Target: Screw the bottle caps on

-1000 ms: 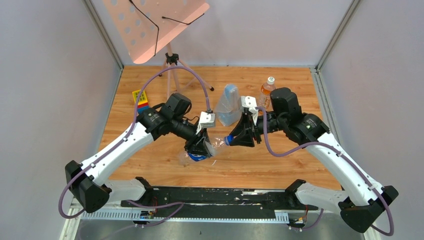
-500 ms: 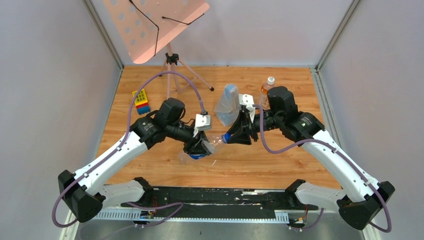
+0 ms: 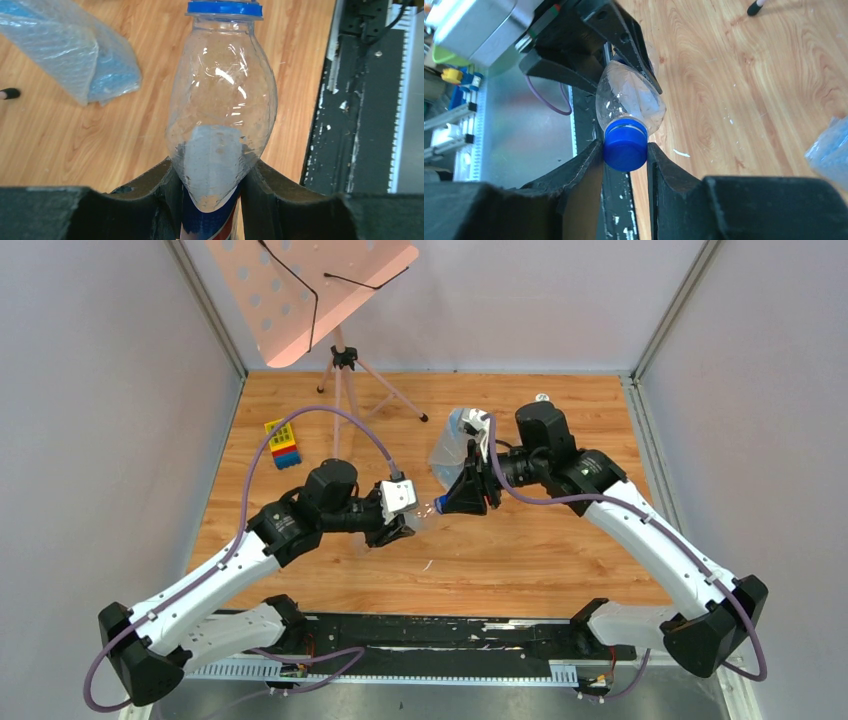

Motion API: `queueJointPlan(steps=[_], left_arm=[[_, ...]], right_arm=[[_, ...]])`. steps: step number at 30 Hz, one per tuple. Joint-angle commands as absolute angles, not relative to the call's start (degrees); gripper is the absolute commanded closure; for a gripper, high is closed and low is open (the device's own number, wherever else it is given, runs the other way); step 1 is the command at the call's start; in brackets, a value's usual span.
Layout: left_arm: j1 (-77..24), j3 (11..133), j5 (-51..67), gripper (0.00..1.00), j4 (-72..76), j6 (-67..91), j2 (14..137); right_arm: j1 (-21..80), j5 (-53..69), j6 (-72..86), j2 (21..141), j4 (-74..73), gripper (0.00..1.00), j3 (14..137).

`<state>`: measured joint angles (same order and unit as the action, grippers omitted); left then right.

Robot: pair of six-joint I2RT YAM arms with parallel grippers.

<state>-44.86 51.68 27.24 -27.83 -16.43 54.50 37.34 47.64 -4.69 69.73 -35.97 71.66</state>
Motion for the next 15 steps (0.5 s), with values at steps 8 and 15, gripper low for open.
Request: queueJointPlan(steps=[8, 15], left_arm=[[-56.07, 50.52, 4.36, 0.55, 2.77, -18.76, 53.6], [-65.63, 46.78, -16.33, 0.57, 13.57, -24.6, 56.6]], right_arm=[[39.24, 41.01, 19.65, 75.7, -35.6, 1.0, 73.88], [37.95, 41.26, 37.56, 79.93, -35.88, 1.0, 73.78]])
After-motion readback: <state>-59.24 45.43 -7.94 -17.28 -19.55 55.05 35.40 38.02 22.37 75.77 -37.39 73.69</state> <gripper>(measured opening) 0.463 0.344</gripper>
